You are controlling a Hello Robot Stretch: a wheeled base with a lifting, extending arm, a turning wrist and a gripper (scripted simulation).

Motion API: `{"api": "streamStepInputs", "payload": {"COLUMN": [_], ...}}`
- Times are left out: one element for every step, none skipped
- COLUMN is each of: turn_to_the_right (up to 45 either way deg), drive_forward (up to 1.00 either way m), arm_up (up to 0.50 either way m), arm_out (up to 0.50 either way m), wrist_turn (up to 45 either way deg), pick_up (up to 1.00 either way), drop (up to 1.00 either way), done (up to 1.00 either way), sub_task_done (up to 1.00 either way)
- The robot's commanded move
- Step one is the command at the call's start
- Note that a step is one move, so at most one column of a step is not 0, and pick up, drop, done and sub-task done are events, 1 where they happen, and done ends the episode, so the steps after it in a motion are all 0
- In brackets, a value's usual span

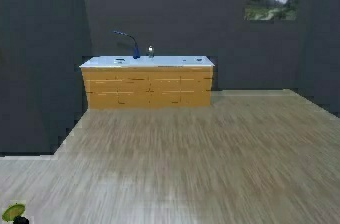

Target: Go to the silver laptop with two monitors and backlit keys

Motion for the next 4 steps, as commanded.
{"api": "streamStepInputs", "payload": {"turn_to_the_right": [-3.0, 0.0, 45.0, 18.0], "drive_forward": [0.0, 0.3, 0.0, 0.0], "arm_up": [0.0, 0.0, 0.0, 0.0], "arm_out": [0.0, 0.0, 0.0, 0.0], "wrist_turn": [0.0, 0.0, 0.0, 0.0], "pick_up": [0.0, 0.0, 0.0, 0.0], "drop": [0.0, 0.0, 0.0, 0.0], "done": [0.0, 0.0, 0.0, 0.0], "sub_task_done": [0.0, 0.0, 0.0, 0.0]}}
